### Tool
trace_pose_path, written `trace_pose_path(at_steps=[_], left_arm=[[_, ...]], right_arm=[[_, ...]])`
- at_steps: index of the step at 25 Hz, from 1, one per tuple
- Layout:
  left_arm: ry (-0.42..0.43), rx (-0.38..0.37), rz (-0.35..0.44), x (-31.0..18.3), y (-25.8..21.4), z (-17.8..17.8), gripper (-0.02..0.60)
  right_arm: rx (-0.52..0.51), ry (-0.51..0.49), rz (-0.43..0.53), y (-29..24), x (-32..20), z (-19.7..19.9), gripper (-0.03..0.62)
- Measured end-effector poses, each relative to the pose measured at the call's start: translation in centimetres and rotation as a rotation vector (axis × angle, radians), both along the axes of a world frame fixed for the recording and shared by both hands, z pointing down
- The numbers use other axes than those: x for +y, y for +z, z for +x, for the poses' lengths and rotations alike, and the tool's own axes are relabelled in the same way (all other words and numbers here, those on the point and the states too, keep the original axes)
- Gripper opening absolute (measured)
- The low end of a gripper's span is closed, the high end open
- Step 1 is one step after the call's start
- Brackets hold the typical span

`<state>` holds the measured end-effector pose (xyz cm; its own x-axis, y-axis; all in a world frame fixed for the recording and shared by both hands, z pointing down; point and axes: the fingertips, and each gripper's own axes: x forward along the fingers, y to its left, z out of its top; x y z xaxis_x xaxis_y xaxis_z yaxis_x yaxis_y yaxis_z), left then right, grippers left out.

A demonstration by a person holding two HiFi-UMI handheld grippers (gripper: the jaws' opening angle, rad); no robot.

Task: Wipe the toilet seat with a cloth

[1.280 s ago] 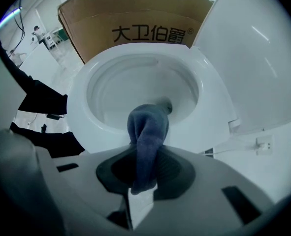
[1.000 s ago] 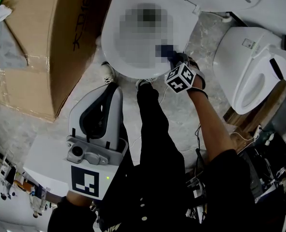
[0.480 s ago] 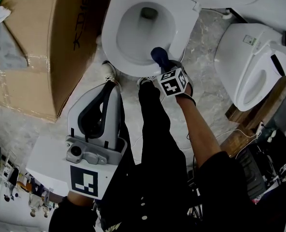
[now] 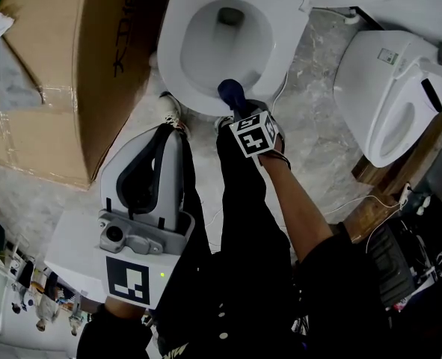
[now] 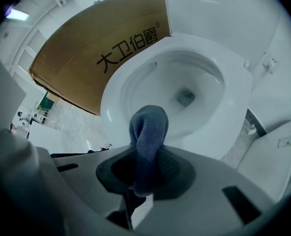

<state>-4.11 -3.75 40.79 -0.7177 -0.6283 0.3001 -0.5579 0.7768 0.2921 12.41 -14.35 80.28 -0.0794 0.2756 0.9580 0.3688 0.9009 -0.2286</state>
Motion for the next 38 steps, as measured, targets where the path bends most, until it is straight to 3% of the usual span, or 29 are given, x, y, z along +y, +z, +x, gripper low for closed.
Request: trace_pose_path(at_steps=[12,23,30,38], left_arm=[[-0.012,0.007,-0.004,1.0,0.3,0.5,0.011],[-0.031,0.014,-0.002,1.7,0.6,0.8,0.011],[-0.05,0.022,-0.01,2.6,1.0,0.6,0.011],[-0.069,0.032,-0.004,3.1,1.4,0.8,0.011]], right_arm=[[-0.027,-0.137,-0.05,0.0,4.4,0.8,0.066],[-0.094,-0.51,-0.043,0.2,7.4,0.7,0.067],[-0.165,-0.843,-0.016,0.4,9.4,0.3,0.069],[-0.253,-1.101,0.023,0.4,10.5,-0.5,0.072]])
